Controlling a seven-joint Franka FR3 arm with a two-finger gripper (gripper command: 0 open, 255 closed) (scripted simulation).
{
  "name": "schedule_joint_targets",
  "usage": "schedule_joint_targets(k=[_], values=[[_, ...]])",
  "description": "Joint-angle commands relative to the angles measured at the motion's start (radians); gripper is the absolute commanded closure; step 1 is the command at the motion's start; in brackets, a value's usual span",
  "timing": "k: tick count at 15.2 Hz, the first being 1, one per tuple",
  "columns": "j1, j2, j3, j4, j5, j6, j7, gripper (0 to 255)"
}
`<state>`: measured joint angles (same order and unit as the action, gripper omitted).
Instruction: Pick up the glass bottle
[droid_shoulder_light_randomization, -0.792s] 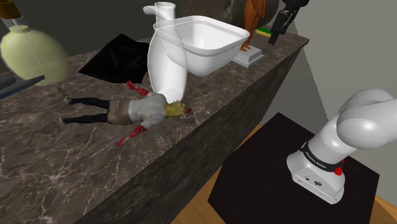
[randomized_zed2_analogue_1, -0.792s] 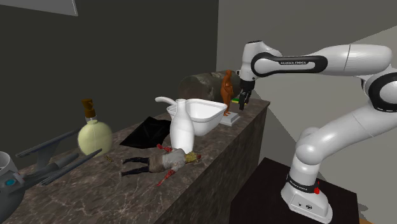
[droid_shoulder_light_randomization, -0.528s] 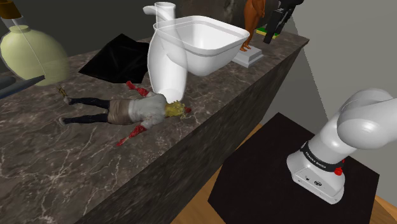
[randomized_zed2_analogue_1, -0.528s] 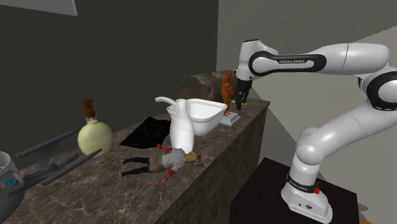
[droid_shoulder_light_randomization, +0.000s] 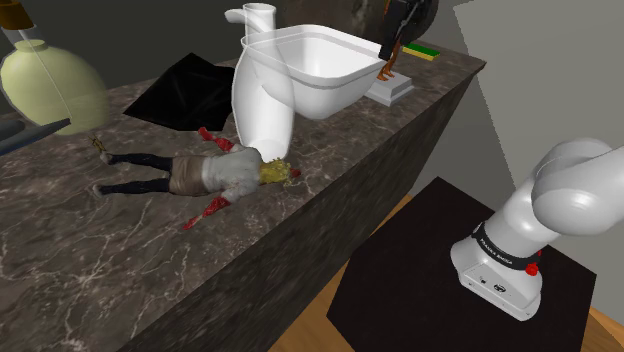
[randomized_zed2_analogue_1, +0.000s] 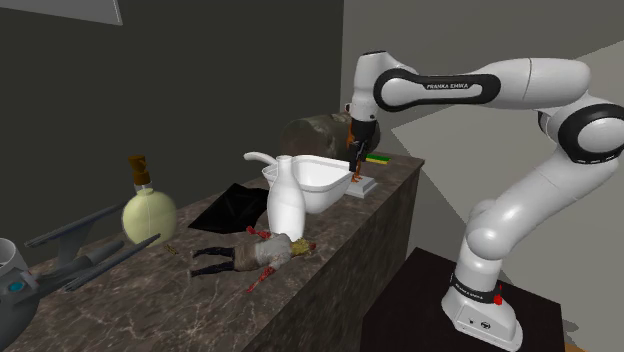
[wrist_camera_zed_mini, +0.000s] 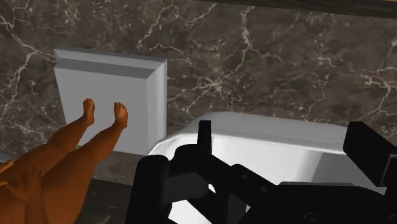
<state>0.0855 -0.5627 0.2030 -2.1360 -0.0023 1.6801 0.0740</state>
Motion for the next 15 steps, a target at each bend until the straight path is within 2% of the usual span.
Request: schedule_joint_targets(k=[1, 9, 15], values=[[0.011, 0.035, 0.033, 0.050, 0.016, -0.012, 0.039, 0], [0.038, 0.230, 0.164, 0.298, 0.031, -0.046, 0.189, 0], [0.066, 0.415, 0.268, 0.538, -0.014, -0.096, 0.318, 0]])
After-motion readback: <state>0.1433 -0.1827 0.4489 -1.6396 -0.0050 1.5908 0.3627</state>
